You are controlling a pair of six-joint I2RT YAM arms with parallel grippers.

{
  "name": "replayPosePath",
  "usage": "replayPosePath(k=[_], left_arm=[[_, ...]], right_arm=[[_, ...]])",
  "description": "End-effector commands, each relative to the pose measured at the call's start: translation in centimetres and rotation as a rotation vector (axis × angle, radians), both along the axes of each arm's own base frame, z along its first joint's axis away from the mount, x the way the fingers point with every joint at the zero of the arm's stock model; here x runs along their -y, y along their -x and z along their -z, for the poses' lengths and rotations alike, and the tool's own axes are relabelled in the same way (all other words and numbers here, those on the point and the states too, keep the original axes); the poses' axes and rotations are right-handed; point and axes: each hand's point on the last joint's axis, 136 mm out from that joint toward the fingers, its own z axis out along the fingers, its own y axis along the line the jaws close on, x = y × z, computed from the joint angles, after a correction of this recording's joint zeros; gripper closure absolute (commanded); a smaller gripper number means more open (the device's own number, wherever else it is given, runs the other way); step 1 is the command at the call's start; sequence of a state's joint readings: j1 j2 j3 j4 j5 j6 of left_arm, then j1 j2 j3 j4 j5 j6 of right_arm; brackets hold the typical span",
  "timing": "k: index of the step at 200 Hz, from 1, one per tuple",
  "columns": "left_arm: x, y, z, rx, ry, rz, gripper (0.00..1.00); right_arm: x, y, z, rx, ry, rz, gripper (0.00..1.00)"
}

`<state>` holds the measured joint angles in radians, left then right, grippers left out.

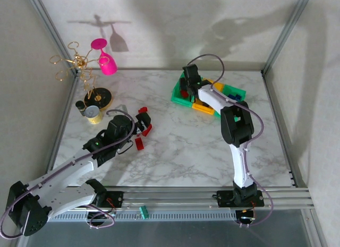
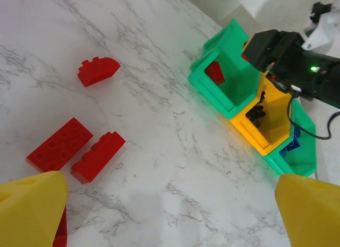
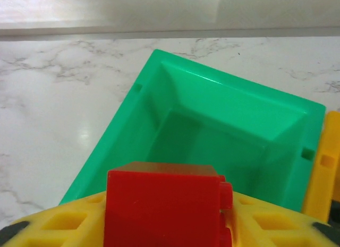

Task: Sort the legos into containers by color
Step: Place the lego in the container.

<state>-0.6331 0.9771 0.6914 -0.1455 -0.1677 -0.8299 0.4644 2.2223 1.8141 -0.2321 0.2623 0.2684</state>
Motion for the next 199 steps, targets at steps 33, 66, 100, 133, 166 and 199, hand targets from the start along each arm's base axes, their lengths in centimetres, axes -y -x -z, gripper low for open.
replayPosePath(k=[33,66,100,133,166,199], left_arm=[[0.5,-0.7,-1.8,0.043,0.016,0.015,0.0],[0.6,-0.6,-1.7,0.039,0.028,0.018,0.0],[0.3,-0.1,-1.8,0.035,0.027,0.021,0.0],[-0.4,0.8,-1.5,0.023,0.017,0.018,0.0],[-1.5,2.0,-1.2,0.012,0.011,0.004,0.0],[-2.8,3.1,-1.0,0.013,0.012,-0.02,0.0]], right_arm=[[0.2,-0.7,-1.0,0.003,0.04,-0.011,0.38],[-0.6,1.8,-2.8,0.014,-0.038,-0.049,0.35],[-3.1,5.7,-3.9,0.0,-0.051,-0.125,0.33],[-5.2,9.9,-3.8,-0.04,-0.073,-0.19,0.31],[-7.3,14.1,-3.1,-0.085,-0.094,-0.251,0.3],[-10.4,18.8,-1.2,-0.154,-0.116,-0.31,0.28]])
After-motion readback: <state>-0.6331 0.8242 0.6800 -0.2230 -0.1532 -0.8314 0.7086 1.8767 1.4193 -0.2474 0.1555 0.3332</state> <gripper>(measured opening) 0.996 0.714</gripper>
